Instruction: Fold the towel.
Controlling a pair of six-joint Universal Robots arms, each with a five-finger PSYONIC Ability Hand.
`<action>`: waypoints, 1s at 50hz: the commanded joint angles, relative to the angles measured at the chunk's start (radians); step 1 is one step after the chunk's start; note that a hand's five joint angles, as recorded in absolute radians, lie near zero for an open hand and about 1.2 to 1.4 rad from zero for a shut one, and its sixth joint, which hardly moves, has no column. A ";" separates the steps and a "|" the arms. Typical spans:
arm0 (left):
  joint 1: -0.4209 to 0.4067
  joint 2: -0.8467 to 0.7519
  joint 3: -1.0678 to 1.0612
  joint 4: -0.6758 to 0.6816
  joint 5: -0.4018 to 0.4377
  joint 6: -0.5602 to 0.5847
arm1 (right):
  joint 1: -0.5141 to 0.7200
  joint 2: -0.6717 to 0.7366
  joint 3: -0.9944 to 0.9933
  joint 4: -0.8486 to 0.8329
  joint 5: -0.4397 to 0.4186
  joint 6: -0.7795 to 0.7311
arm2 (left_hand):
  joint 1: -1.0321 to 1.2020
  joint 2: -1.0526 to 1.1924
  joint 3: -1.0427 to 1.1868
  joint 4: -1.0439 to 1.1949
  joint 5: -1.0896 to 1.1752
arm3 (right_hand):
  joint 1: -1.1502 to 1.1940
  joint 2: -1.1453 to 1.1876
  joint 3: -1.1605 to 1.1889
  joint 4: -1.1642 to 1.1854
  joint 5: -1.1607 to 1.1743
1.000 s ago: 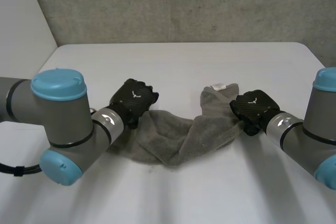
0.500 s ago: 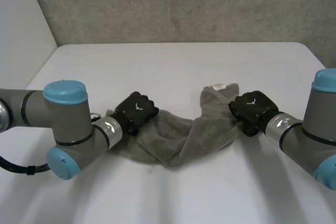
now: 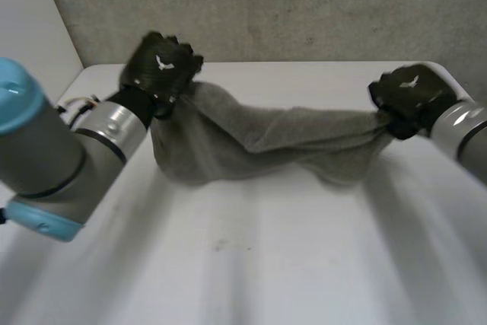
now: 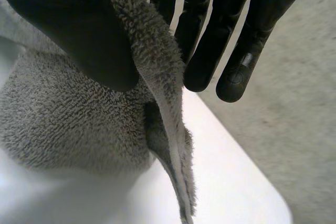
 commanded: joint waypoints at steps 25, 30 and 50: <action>0.062 -0.177 0.213 -0.240 -0.079 -0.016 | 0.046 0.309 -0.493 0.254 -0.016 -0.137 | 0.241 0.180 0.181 0.180 0.196 | 0.335 0.223 0.209 0.199 0.311; 0.062 -0.157 0.266 0.176 -0.085 -0.044 | 0.069 0.268 -0.526 -0.146 0.096 0.050 | 0.241 0.180 0.181 0.180 0.196 | 0.335 0.223 0.209 0.199 0.311; 0.065 -0.183 0.099 0.120 -0.100 -0.158 | 0.086 0.282 -0.256 -0.240 0.043 0.071 | 0.241 0.180 0.181 0.180 0.196 | 0.335 0.223 0.209 0.199 0.311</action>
